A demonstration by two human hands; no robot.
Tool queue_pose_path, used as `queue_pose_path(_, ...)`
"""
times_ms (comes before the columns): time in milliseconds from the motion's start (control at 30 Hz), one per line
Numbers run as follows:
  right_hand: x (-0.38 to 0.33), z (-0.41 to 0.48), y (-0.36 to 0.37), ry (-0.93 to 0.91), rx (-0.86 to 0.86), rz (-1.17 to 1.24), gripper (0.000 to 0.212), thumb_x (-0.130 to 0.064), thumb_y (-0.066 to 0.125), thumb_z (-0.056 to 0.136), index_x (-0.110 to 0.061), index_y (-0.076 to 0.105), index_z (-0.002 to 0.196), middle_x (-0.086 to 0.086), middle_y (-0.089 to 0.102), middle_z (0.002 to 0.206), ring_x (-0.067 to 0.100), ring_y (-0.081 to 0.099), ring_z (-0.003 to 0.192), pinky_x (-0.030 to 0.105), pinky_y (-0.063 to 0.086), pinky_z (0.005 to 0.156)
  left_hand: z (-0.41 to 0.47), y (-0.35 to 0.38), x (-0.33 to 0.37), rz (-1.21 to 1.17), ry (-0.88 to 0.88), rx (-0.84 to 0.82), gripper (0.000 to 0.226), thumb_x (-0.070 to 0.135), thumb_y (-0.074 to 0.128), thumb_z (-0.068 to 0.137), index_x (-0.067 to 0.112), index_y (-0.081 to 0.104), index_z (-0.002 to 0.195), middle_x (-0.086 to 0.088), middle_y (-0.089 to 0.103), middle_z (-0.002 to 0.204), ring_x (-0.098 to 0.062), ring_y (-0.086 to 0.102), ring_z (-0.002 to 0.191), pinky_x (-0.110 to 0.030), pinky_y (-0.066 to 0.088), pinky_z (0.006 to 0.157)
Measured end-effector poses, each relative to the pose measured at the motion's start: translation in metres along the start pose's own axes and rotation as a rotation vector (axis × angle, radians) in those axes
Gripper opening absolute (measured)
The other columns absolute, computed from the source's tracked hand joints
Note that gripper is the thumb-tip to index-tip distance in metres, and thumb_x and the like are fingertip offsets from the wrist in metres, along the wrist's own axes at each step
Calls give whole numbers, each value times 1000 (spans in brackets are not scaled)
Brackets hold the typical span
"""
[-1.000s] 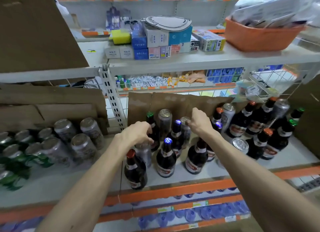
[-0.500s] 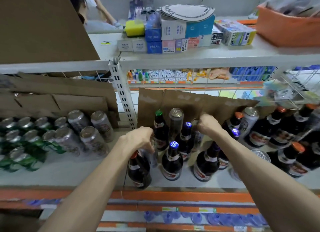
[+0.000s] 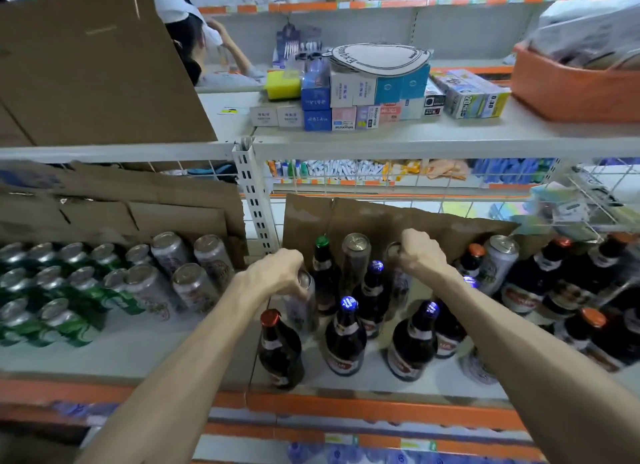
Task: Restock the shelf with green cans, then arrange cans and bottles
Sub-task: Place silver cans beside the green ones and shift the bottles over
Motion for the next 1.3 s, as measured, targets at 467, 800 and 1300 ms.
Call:
queue_pose_path(467, -118, -49, -140, -313, 281, -114, 13, -8, 58, 91, -7, 48, 83, 6, 48, 71, 28, 52, 77, 35, 43, 66, -96, -154, 13, -49, 44, 251, 23, 27, 74, 69, 17, 54, 64, 0, 46, 59, -19, 40, 56, -30, 31, 56)
queue_pose_path(800, -235, -91, -120, -544, 224, -89, 11, -7, 62, 87, -6, 52, 83, 13, 57, 87, 31, 58, 80, 35, 47, 65, -159, -173, -75, -142, -112, 288, 27, 39, 78, 63, 17, 62, 65, 5, 51, 58, -17, 43, 56, -30, 33, 58)
queue_pose_path(1300, -406, -145, 69, -459, -15, -102, 25, -16, 71, 80, -8, 51, 68, 8, 55, 74, 28, 56, 71, 28, 39, 55, -205, -97, -304, -124, -186, 1, 43, 42, 84, 66, 21, 72, 102, 3, 68, 76, -17, 60, 61, -29, 48, 56)
Point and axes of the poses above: each hand's wrist, its own z-axis towards the middle knuckle, its own y-axis out of the palm, x = y × z, the point moved 5 cm from there along z, towards the middle knuckle
